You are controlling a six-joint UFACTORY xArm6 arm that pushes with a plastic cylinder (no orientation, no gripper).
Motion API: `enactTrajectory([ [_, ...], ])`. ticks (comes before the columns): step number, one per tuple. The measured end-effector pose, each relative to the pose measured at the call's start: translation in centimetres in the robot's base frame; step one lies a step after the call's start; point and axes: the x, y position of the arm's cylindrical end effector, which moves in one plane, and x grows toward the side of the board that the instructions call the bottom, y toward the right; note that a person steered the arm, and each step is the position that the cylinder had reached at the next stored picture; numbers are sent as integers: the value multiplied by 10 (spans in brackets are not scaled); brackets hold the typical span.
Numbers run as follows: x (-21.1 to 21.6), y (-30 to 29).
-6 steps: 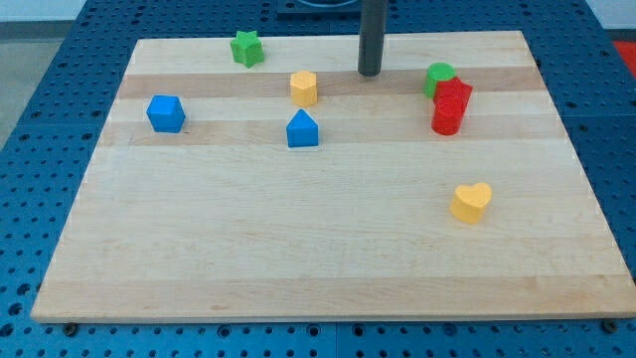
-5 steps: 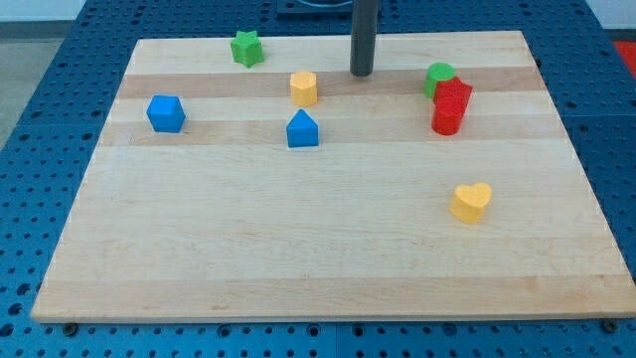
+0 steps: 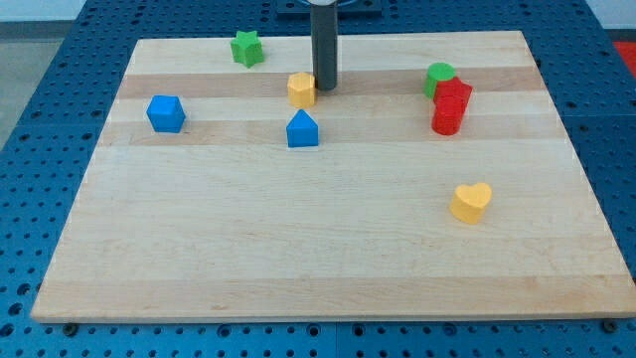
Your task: Move the yellow hexagon diagonally to the top left of the blue triangle
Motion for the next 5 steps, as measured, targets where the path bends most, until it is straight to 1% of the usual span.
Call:
enactTrajectory([
  [5,6,-60],
])
